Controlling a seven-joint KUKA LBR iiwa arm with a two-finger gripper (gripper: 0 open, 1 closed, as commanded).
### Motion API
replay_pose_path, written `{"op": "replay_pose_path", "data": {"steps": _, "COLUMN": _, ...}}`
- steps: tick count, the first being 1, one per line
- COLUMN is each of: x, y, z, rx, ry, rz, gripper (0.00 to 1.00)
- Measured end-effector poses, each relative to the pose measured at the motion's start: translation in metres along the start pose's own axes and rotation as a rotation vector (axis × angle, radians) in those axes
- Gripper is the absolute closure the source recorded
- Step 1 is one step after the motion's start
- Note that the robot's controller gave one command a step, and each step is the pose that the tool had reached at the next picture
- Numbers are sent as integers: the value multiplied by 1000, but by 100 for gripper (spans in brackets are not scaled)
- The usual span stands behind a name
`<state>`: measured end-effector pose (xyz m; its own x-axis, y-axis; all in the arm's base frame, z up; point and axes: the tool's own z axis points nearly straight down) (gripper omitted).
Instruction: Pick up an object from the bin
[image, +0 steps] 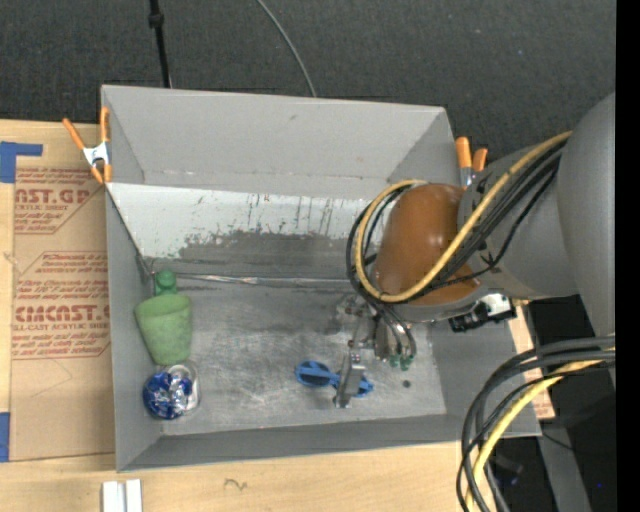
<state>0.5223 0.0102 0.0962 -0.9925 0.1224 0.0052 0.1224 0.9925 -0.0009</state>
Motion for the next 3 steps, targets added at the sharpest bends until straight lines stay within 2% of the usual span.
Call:
{"op": "replay_pose_path", "data": {"steps": 1, "x": 11, "y": -13, "z": 25, "rx": -5, "ry": -13, "rz": 219, "gripper": 0}}
{"op": "replay_pose_path", "data": {"steps": 2, "x": 10, "y": -14, "z": 24, "rx": -4, "ry": -14, "rz": 220, "gripper": 100}}
{"op": "replay_pose_path", "data": {"steps": 3, "x": 2, "y": -17, "z": -135, "rx": -4, "ry": -14, "rz": 139, "gripper": 100}}
